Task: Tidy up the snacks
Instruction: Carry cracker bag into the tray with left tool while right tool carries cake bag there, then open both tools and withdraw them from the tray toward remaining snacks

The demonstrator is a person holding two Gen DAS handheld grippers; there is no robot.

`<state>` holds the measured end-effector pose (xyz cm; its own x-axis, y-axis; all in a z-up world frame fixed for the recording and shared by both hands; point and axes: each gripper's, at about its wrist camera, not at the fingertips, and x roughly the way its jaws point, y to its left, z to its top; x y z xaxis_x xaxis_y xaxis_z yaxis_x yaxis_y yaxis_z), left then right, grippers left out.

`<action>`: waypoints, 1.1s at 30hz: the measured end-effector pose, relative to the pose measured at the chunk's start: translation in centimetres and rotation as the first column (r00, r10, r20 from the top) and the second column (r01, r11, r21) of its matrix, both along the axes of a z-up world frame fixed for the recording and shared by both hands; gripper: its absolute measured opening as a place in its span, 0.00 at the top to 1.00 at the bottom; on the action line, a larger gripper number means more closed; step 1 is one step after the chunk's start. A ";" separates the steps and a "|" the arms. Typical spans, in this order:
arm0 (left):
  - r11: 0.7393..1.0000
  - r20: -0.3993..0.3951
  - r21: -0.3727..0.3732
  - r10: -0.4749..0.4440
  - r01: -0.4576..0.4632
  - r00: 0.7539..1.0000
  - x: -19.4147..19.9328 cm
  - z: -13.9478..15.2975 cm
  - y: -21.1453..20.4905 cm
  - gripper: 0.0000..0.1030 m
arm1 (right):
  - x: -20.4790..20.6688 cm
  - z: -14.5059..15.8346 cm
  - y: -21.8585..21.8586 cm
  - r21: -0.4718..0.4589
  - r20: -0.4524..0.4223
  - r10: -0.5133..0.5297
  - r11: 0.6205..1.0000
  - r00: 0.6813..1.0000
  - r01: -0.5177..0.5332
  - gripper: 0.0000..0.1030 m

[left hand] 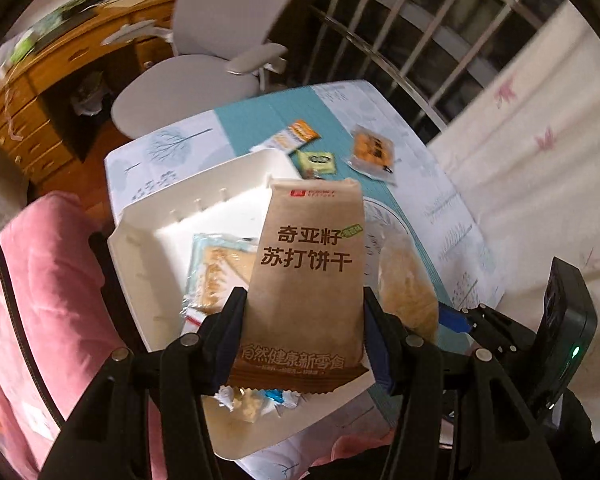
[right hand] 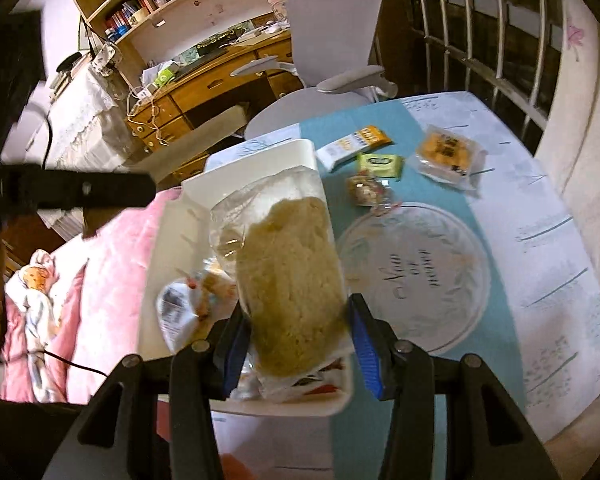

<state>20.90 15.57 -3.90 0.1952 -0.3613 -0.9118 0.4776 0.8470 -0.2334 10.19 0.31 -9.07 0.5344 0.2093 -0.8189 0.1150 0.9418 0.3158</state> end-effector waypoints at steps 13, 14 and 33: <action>0.986 -0.171 -0.018 0.160 -0.166 0.972 0.0 -6.0 7.1 0.21 | 2.5 -1.6 2.0 0.180 -0.095 -0.046 0.982 0.994 0.063 0.46; 0.986 -0.174 -0.019 0.160 -0.166 0.972 -0.1 -6.1 7.1 0.21 | 2.4 -1.7 2.0 0.182 -0.102 -0.049 0.981 0.994 0.067 0.46; 0.948 -0.079 -0.176 0.256 -0.266 0.963 -2.3 -4.3 4.6 0.14 | 0.7 -2.2 -3.5 0.210 -0.193 -0.174 0.954 0.966 0.214 0.37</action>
